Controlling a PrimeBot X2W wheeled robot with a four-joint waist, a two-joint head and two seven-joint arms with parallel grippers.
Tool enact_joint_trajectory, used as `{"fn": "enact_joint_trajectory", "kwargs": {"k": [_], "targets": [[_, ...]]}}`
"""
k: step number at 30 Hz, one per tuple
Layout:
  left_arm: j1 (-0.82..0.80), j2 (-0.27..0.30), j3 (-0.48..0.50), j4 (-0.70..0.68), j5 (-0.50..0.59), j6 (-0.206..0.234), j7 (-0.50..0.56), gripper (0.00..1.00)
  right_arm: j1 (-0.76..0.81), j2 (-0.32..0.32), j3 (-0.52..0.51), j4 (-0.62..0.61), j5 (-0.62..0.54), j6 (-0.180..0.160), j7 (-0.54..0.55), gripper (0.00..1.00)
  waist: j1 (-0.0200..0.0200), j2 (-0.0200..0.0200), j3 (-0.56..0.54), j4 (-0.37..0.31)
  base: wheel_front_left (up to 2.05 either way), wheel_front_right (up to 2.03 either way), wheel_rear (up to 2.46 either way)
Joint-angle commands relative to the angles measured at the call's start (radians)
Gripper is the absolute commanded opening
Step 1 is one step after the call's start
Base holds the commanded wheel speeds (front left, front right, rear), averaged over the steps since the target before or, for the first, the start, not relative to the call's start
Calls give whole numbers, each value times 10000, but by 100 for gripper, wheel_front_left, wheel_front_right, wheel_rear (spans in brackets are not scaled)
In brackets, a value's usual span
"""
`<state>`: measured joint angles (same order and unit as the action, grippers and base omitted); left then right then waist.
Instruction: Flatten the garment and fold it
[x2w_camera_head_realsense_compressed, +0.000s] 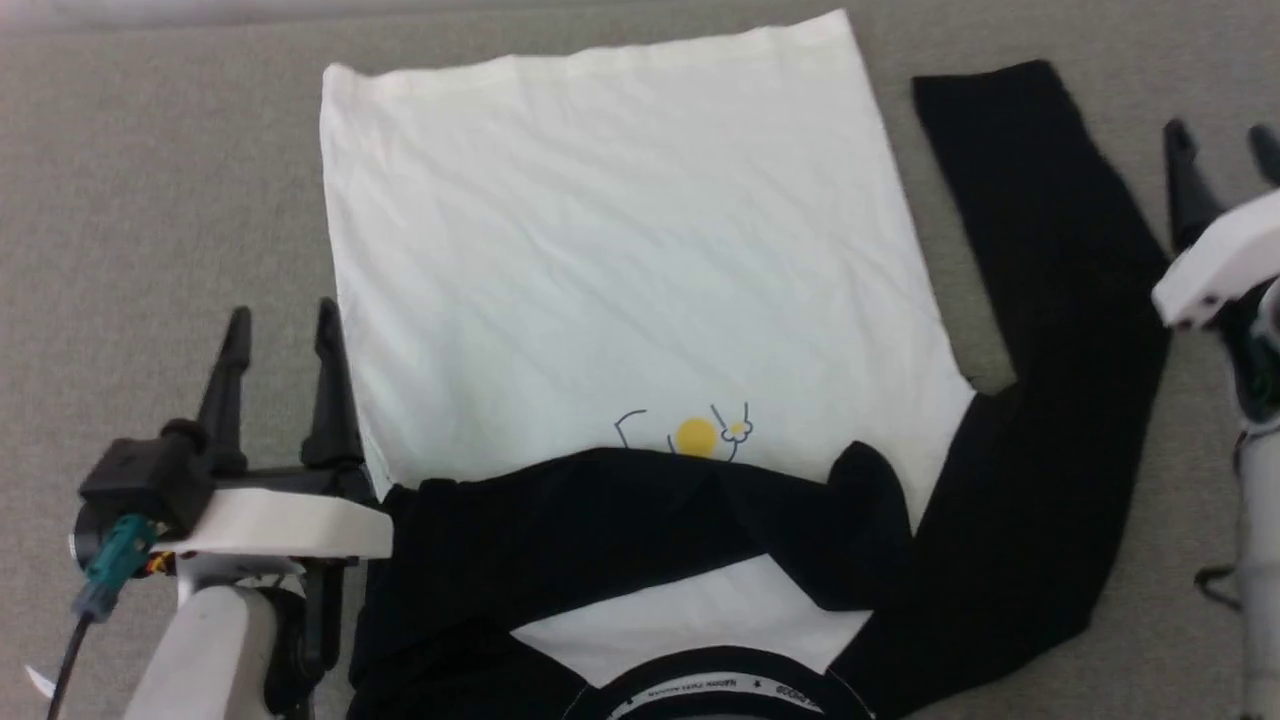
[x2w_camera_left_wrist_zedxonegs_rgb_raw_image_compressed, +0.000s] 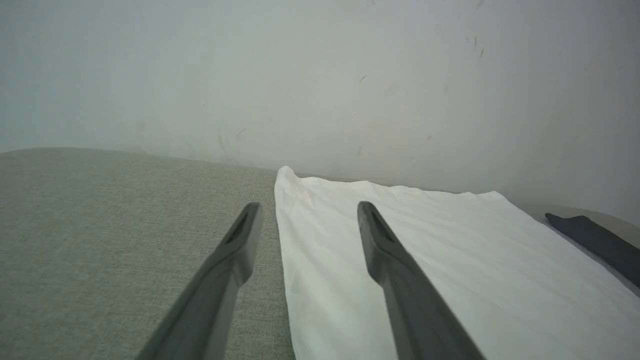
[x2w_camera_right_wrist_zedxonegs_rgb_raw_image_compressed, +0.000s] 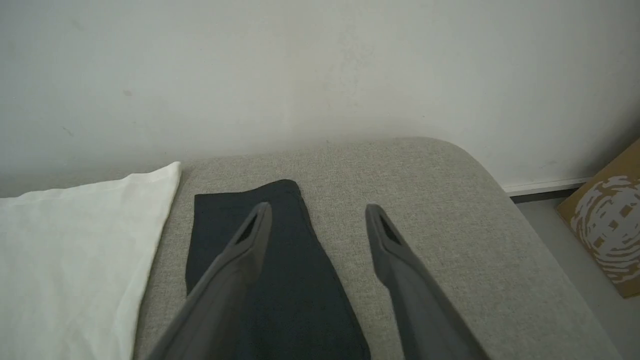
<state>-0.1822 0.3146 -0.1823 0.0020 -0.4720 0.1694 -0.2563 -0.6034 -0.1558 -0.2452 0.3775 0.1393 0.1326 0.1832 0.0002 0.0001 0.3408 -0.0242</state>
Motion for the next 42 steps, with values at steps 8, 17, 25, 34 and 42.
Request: {"fn": "enact_joint_trajectory", "kwargs": {"k": [8,17,25,34,42], "targets": [[-106,-786,1086,-706,955,-477,-52,100,-2387,-828,-460,2096,-630,-19,1044,100,-2,-1,1870,1223,0,0,0],[-394,-1649,1945,-750,1679,-1365,-54,100,-3725,-1148,-326,2866,-1267,-19,2696,100,-2,-1,2481,1536,0,0,0],[-477,-2128,2391,-568,2080,-2062,-54,100,-3858,-1210,-973,3044,-1725,-19,4438,40,-2,-1,2429,1584,0,0,0],[0,-2398,2765,-351,2482,-2305,-54,100,-1960,-1235,-1500,945,-813,-19,3003,0,-2,-1,1287,1240,0,0,0],[837,-2406,3012,-257,2674,-2419,-55,100,992,-790,-2120,-2634,-85,-19,2670,0,-2,-1,-98,595,0,0,0]]}}
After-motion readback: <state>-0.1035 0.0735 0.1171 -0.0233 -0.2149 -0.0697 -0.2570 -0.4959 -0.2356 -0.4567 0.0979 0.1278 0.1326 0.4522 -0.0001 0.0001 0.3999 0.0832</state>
